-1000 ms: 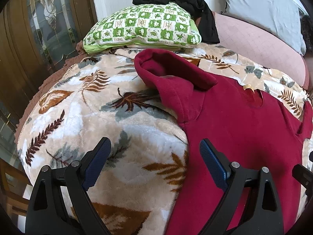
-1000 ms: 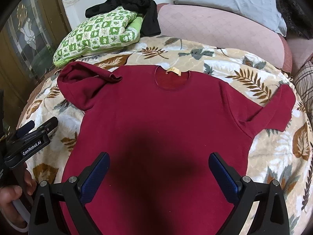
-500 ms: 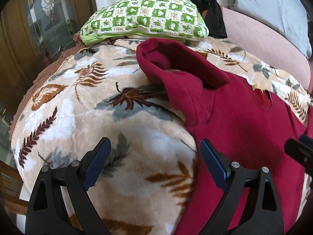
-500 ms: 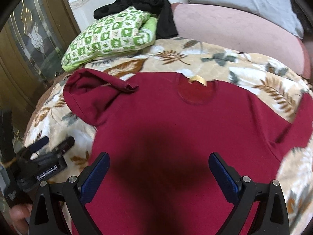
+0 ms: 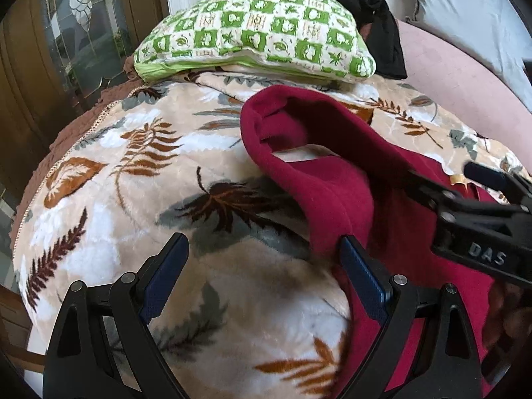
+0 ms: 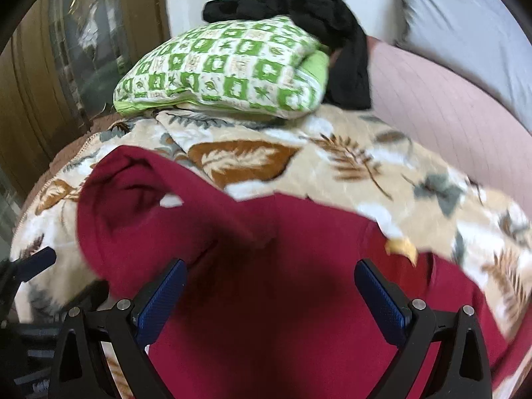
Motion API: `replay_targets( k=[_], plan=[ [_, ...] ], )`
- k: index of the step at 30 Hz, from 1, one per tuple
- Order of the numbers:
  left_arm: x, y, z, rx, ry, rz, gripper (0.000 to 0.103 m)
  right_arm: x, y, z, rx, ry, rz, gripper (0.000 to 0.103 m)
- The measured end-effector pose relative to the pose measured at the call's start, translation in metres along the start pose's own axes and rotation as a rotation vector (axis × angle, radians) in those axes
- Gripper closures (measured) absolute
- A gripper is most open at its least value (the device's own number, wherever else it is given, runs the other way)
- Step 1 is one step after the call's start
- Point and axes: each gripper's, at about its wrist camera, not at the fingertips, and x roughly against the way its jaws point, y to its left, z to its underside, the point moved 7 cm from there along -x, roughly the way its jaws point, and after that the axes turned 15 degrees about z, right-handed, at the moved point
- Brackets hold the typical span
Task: Fold small clothes
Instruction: 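Close the right tool on a shirt sleeve and lift it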
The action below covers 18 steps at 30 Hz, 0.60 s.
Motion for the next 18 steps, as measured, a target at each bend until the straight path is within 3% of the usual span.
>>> replay_targets(
  k=[1,3,4,5,9,13,18],
  plan=[
    [-0.003,0.001,0.000,0.003,0.003,0.000,0.010,0.002,0.004,-0.002,0.017,-0.016,-0.009,0.007],
    [-0.010,0.003,-0.001,0.005,0.010,-0.009,0.010,-0.024,0.007,-0.014,0.059,-0.014,-0.002,0.033],
    [-0.013,0.003,-0.002,0.004,0.014,-0.016,0.010,-0.044,0.007,-0.020,0.078,0.005,-0.011,0.068],
    [-0.016,0.005,-0.002,0.007,0.020,-0.026,0.010,-0.048,0.003,-0.021,0.082,0.030,-0.017,0.089],
    [-0.025,0.012,-0.002,0.020,0.032,-0.048,0.010,-0.025,-0.014,-0.027,0.023,-0.060,-0.032,0.094],
    [-0.027,0.013,0.001,0.021,0.043,-0.070,0.010,0.042,-0.040,-0.045,-0.014,-0.203,0.089,0.094],
    [-0.009,0.008,0.004,0.025,0.021,-0.038,0.010,0.114,-0.088,-0.032,-0.006,-0.357,0.227,0.096]
  ],
)
